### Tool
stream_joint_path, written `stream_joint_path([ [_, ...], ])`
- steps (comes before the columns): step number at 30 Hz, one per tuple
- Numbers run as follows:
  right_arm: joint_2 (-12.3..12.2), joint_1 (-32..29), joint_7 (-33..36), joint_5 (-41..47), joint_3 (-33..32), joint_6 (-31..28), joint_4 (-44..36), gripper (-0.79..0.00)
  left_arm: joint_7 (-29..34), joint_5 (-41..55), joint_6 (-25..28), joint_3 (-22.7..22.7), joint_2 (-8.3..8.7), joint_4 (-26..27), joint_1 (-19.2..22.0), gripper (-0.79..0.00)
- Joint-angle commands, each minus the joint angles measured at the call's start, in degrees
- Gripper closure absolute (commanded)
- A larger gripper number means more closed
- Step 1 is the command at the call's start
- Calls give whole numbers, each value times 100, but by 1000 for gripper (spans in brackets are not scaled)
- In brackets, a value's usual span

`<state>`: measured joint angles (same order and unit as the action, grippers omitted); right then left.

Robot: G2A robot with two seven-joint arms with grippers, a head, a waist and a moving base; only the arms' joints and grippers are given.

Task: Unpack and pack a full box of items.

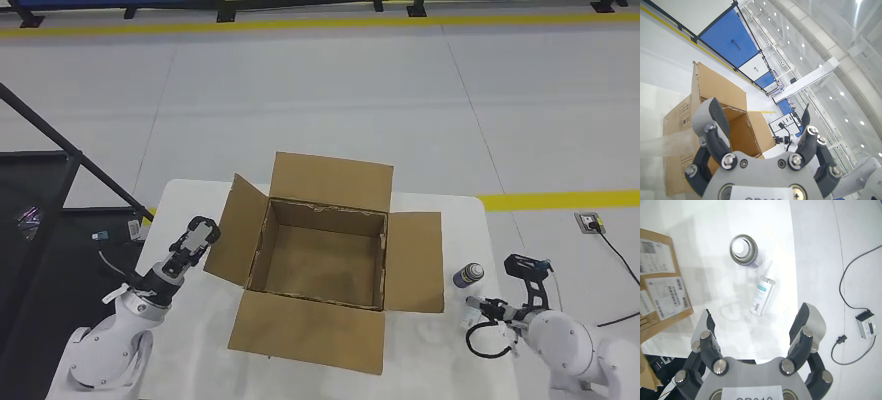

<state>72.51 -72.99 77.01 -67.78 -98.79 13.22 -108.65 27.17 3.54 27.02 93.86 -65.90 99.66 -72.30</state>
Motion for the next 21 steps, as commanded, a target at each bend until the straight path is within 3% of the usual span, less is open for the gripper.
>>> stream_joint_path([
  [1, -4, 108, 59, -51, 113, 4, 248, -785, 7, 10, -3, -19, 2, -18, 34, -785],
  [9, 7, 422, -84, -227, 475, 260, 1051, -773, -3, -8, 7, -137, 7, -131, 141, -785],
  [10, 8, 459, -86, -254, 520, 274, 1138, -696, -5, -8, 8, -140, 8, -139, 148, -785],
  [13, 13, 582, -91, -317, 647, 335, 1365, -643, -1, -2, 4, -146, 14, -158, 160, -785],
  [15, 13, 660, -118, -336, 685, 374, 1511, -517, -12, 1, -4, -147, 17, -164, 169, -785],
  [21, 11, 890, -93, -479, 788, 529, 1897, -437, -57, -16, -20, -153, 25, -170, 178, -785],
])
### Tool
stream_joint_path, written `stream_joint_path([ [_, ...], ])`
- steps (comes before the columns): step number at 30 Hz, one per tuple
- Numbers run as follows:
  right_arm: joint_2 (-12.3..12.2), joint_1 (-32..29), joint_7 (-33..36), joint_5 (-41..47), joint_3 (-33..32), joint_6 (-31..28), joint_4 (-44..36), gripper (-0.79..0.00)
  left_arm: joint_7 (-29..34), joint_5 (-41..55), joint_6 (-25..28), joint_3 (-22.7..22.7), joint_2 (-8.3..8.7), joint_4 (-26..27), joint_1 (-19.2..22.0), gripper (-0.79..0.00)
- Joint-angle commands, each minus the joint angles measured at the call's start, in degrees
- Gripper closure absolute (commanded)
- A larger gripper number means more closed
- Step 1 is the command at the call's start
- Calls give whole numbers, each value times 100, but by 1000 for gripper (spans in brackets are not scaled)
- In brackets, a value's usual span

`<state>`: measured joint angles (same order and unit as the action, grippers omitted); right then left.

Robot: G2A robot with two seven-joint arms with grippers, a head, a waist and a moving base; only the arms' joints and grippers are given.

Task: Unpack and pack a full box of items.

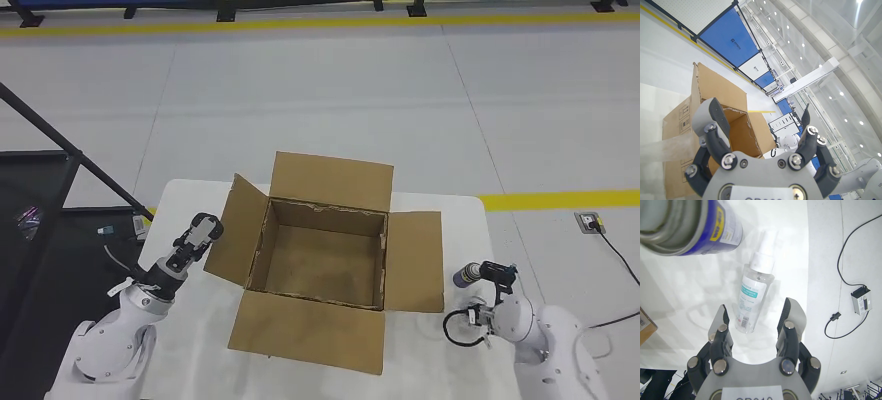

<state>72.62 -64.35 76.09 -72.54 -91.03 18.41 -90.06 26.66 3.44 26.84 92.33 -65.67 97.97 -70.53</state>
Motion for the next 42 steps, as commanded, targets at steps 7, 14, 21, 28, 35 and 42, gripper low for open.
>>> stream_joint_path([
  [7, 6, 157, -71, 61, 79, 86, 321, -453, -30, 5, -13, -6, 12, -15, 19, -785],
  [14, 3, 220, -137, 150, 96, 96, 457, -292, -40, -9, -23, -21, 21, -21, 39, -785],
  [21, -13, 97, -252, 245, -6, 156, 177, 0, -58, -20, -18, -24, 31, -16, 40, -785],
  [28, -49, -248, -256, 252, -237, 244, -455, 0, -49, -14, -19, -38, 41, 15, 42, -785],
  [35, -63, -544, -464, 425, -431, 310, -989, 0, -58, -26, -6, -41, 51, 35, 41, -785],
  [42, -31, -813, -1145, 803, -599, 666, -1666, 0, -20, -40, 9, -46, 63, 109, -11, -785],
])
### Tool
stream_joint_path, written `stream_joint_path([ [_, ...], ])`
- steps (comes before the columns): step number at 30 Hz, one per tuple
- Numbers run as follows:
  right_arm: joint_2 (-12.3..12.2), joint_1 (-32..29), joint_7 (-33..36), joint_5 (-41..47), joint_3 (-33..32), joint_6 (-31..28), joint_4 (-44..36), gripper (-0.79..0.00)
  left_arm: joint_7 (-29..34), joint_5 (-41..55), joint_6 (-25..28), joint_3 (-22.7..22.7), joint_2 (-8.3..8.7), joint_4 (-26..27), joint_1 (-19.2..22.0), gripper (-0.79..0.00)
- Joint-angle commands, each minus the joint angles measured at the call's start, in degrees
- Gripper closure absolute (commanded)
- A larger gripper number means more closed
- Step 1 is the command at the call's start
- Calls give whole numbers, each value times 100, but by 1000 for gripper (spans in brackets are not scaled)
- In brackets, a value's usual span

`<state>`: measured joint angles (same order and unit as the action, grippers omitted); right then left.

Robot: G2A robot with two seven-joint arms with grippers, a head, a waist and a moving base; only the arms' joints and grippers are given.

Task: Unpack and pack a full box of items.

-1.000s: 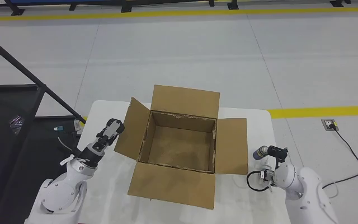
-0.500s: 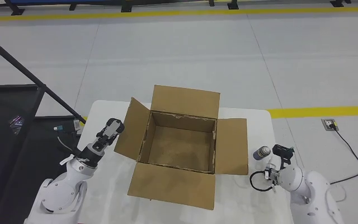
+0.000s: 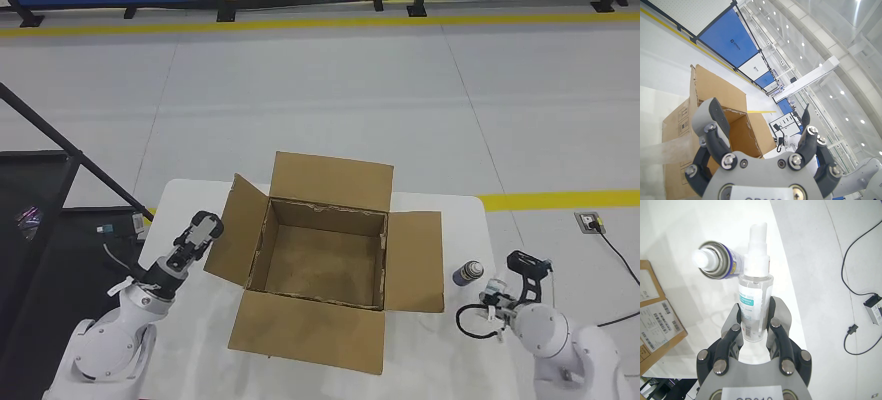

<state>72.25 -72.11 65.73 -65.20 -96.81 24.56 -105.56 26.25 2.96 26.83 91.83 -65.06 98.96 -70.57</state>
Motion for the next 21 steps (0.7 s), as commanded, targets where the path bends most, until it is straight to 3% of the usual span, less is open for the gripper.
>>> stream_joint_path([
  [1, 13, -83, -250, 150, -60, 107, -265, 0, 22, 14, 14, 20, 6, 17, -14, -785],
  [8, 83, -340, -1332, 849, -47, 210, -1392, 0, -133, -1, -15, 147, 19, 74, -79, -785],
  [15, 157, -213, -2420, 670, 766, 304, -2088, 0, -327, 46, -10, 332, 30, 83, -224, -785],
  [21, 194, 345, -2209, 731, 1613, -139, -1970, 0, -383, 133, 51, 436, 38, 108, -368, -785],
])
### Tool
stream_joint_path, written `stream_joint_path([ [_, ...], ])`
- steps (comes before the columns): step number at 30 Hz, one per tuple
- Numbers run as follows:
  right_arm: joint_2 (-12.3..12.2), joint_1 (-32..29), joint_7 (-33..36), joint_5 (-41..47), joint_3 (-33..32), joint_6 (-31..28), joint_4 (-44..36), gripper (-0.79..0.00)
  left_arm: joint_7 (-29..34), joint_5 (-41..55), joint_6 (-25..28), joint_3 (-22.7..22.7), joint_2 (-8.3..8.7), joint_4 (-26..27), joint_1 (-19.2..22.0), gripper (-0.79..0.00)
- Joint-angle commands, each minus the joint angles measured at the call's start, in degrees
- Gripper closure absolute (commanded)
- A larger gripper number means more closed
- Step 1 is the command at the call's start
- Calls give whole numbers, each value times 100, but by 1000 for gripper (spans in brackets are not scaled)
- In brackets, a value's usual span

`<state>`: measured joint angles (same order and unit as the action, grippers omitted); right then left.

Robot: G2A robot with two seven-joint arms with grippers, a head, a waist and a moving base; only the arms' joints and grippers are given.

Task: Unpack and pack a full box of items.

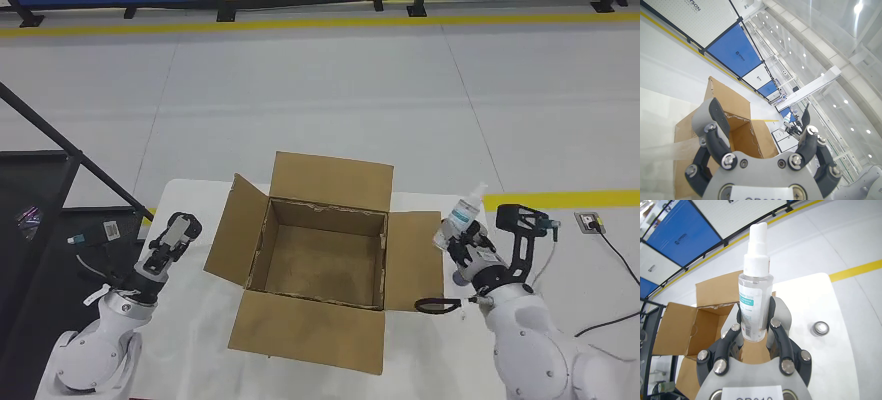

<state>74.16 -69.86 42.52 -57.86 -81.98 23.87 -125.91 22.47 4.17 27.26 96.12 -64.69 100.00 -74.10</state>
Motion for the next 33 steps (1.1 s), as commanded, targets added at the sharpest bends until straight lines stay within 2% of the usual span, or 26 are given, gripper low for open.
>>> stream_joint_path([
  [1, 9, 266, 249, 7, 281, -156, 161, 0, -17, 25, 22, 16, 1, 9, -32, -785],
  [4, 43, 772, 644, 28, 776, -354, 624, 0, -44, 55, 49, 32, 1, 9, -69, -785],
  [9, 192, 1773, 1140, -72, 1851, -352, 1784, 0, -70, 118, 112, 53, 2, 0, -125, -785],
  [14, 458, 2692, 1238, 97, 2851, -204, 3132, 0, -57, 167, 169, 60, 3, 16, -207, -785],
  [18, 705, 3322, 1159, 397, 3416, -179, 4221, 0, -51, 192, 206, 85, 5, 46, -277, -785],
  [23, 1003, 3825, 942, 642, 3951, -134, 5370, 0, -55, 227, 232, 144, 10, 91, -369, -785],
  [30, 1347, 4186, 855, 1034, 4368, -272, 6423, 0, -35, 230, 229, 178, 16, 120, -418, -785],
  [31, 1385, 4229, 848, 1059, 4402, -292, 6519, -86, -28, 227, 230, 176, 16, 124, -420, -785],
  [32, 1419, 4261, 835, 1090, 4423, -304, 6605, -209, -19, 221, 227, 170, 17, 124, -420, -785],
  [33, 1450, 4292, 848, 1127, 4438, -325, 6679, -252, -12, 218, 219, 166, 17, 126, -417, -785],
])
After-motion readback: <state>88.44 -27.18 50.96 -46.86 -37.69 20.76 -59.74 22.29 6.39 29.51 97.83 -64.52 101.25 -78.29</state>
